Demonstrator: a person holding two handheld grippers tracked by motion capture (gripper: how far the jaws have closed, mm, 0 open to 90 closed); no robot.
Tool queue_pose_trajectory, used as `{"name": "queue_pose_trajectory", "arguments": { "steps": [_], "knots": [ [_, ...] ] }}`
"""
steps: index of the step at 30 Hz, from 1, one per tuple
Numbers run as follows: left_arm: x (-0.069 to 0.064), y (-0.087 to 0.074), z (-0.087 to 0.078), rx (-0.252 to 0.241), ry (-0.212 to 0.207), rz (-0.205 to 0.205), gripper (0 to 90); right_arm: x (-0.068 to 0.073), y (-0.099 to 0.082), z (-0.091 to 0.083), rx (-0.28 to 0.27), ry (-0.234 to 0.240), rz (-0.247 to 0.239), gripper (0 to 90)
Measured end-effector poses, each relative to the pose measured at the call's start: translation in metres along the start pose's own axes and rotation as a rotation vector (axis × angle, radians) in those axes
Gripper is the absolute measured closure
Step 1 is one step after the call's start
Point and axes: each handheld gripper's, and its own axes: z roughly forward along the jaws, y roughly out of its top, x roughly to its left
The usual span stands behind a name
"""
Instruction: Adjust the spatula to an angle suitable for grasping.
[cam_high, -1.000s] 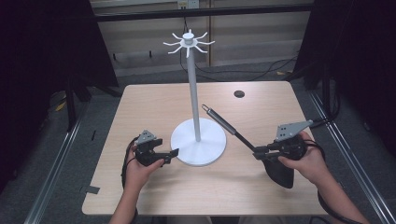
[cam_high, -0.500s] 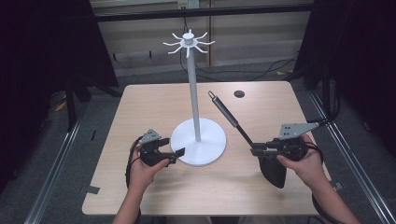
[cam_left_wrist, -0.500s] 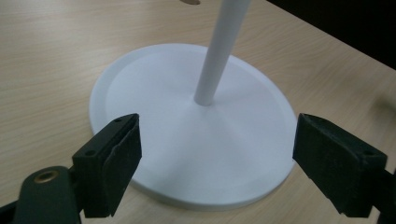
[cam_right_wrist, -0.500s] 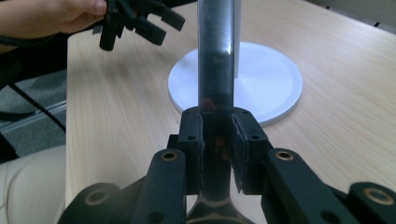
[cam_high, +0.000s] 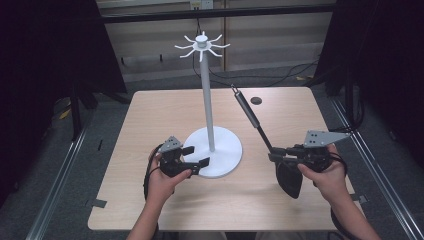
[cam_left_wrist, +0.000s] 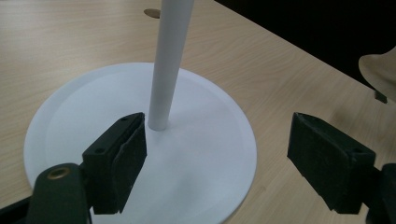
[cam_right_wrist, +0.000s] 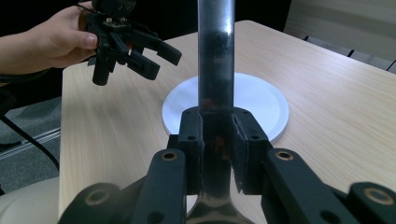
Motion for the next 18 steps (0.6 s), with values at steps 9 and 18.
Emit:
{"name": "queue_pose_trajectory", "arguments": {
  "steps": [9,18],
  "knots": [
    [0.006,-0.007,-0.003,0.007,0.027,-0.009,16.3,-0.003,0.004,-0.002,-0.054,-0.031,0.007,75.8],
    [0.009,-0.009,-0.002,0.014,0.030,-0.014,14.8,-0.007,0.012,-0.001,-0.090,-0.068,0.020,75.8]
  ]
}}
